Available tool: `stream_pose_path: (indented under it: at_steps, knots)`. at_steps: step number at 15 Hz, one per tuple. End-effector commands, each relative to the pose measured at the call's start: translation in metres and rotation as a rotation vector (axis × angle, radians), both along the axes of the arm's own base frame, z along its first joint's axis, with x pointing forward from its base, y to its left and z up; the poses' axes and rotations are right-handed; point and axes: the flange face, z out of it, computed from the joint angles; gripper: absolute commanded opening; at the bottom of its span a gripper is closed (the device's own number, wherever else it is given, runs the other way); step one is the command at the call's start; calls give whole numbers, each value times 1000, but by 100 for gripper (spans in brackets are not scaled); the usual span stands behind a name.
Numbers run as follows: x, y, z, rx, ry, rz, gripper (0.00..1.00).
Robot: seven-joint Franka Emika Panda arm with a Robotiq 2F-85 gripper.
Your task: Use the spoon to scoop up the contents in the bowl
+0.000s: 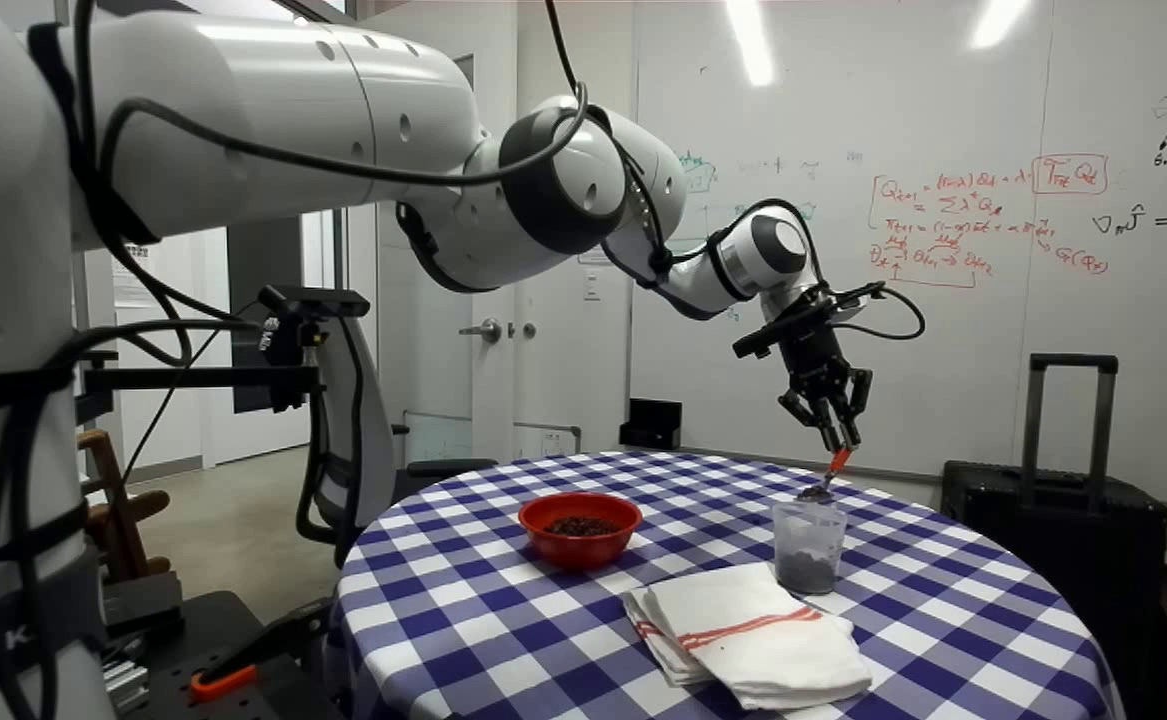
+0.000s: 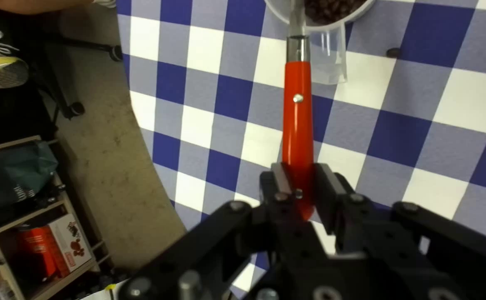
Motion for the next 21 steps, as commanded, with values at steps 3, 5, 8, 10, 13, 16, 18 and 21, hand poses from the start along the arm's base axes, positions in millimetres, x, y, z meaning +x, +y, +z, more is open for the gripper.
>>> stream_pose_path:
  at_steps: [3,5,8,10,13,16,18,21]
  knots:
    - [12,19,-2,-193,-88,12,5]
    - [13,25,-3,-239,-100,16,5]
    - [16,31,-2,-318,-125,28,5]
    - [17,34,0,-382,-146,26,5]
    - [18,34,4,-454,-165,12,5]
    - [15,34,5,-441,-134,0,5]
    - [11,35,6,-376,-82,12,5]
    - [6,45,9,-277,-10,24,5]
